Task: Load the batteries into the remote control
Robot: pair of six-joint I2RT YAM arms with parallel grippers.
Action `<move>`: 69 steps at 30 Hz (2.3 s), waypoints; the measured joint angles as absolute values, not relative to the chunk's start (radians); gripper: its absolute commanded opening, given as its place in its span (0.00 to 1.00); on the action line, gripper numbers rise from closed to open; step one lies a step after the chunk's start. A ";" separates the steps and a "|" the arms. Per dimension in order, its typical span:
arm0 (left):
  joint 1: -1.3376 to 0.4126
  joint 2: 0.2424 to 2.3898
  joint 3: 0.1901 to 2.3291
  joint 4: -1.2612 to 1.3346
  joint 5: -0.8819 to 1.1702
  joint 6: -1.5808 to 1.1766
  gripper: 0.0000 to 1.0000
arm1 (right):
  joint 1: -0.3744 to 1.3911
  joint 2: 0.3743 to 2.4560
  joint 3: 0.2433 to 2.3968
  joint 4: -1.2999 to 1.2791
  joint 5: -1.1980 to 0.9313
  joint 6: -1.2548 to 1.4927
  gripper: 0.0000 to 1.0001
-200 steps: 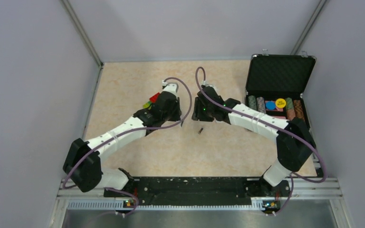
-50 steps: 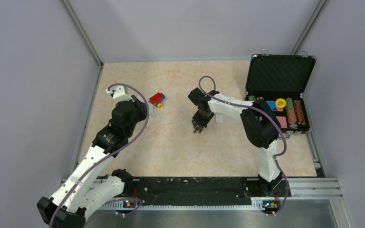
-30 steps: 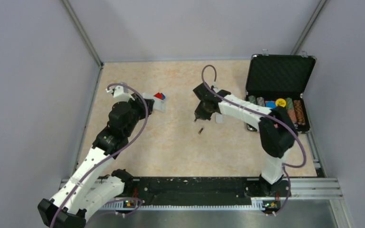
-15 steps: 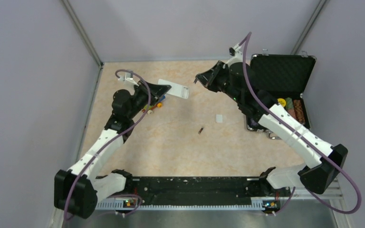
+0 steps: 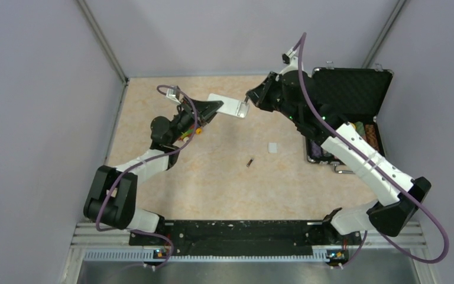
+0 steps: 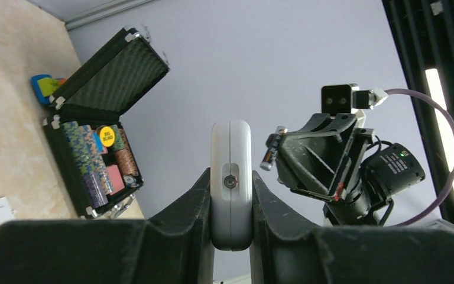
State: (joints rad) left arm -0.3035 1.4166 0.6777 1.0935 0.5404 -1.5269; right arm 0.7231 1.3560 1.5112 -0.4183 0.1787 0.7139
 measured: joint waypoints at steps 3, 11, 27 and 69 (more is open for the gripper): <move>-0.304 1.449 0.678 1.171 0.547 -1.555 0.00 | 0.733 1.375 1.524 -0.440 0.191 0.714 0.01; -0.303 1.526 0.678 1.299 0.559 -1.574 0.00 | 0.776 1.441 1.560 -0.488 0.243 0.714 0.00; -0.304 1.522 0.641 1.333 0.509 -1.573 0.00 | 0.868 1.453 1.578 -0.535 0.402 0.714 0.00; -0.328 1.526 0.610 1.345 0.448 -1.634 0.00 | 0.881 1.488 1.579 -0.556 0.447 0.756 0.13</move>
